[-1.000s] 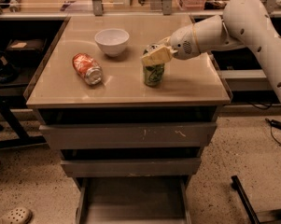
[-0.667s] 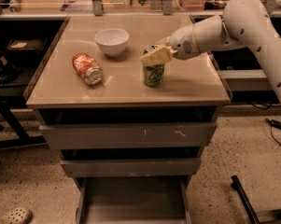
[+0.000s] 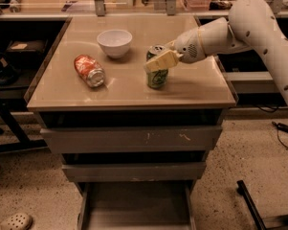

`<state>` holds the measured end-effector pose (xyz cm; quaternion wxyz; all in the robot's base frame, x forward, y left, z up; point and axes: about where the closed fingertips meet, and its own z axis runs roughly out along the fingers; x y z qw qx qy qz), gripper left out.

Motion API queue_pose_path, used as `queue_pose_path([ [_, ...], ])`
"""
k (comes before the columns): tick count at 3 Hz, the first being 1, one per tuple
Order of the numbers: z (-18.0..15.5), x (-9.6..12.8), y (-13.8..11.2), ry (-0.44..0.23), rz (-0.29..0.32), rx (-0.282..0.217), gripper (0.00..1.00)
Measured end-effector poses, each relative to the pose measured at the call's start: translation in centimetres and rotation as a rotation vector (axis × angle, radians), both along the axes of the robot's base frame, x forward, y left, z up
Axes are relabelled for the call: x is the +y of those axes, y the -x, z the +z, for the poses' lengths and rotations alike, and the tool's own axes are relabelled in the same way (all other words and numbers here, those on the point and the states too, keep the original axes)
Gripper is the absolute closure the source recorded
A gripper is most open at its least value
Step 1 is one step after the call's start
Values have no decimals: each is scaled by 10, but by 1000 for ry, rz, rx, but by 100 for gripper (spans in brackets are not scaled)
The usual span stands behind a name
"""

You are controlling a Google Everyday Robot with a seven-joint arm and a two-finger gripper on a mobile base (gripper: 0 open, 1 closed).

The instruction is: Pick green can from bottom drawer and place on counter

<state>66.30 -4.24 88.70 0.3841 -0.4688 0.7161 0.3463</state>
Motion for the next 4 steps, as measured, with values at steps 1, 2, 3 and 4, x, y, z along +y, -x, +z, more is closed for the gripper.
queue_pose_path([
  [1, 0, 0, 0, 0, 0, 0, 0],
  [2, 0, 0, 0, 0, 0, 0, 0],
  [3, 31, -18, 1, -10, -65, -68, 0],
  [4, 66, -35, 9, -12, -137, -143, 0],
])
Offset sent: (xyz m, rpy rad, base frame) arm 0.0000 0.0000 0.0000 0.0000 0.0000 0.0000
